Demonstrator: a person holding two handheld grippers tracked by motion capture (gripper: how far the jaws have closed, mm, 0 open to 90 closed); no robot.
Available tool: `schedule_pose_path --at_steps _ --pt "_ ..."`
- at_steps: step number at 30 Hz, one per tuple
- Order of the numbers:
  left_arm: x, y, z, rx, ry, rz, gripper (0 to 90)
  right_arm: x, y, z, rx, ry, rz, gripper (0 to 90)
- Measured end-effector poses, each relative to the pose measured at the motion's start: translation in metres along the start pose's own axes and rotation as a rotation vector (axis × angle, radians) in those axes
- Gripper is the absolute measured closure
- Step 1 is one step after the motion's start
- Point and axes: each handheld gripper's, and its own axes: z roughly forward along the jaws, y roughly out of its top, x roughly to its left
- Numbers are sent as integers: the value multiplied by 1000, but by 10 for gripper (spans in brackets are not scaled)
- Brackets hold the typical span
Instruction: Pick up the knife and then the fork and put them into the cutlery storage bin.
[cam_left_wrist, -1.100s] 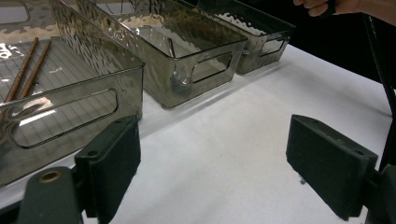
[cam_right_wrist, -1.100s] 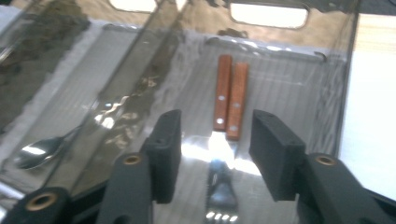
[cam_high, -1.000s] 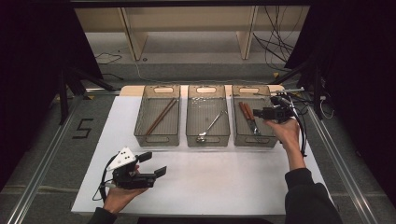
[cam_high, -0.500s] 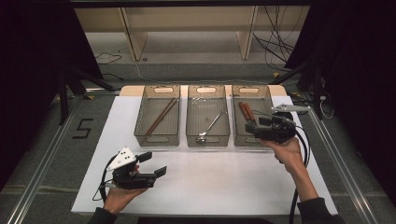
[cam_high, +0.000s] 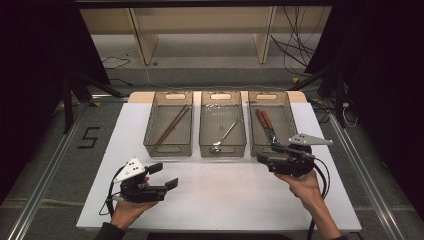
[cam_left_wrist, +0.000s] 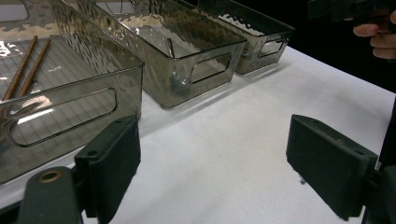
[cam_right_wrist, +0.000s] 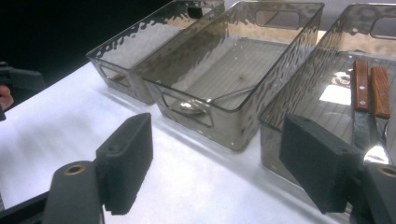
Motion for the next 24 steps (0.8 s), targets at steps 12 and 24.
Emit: schedule_pose_path --at_steps 12,24 --pt "-1 0 0 4 -9 1 174 15 -28 -6 -20 35 -11 226" --pt "-1 0 0 9 -16 7 174 27 -52 -12 -61 55 -5 207"
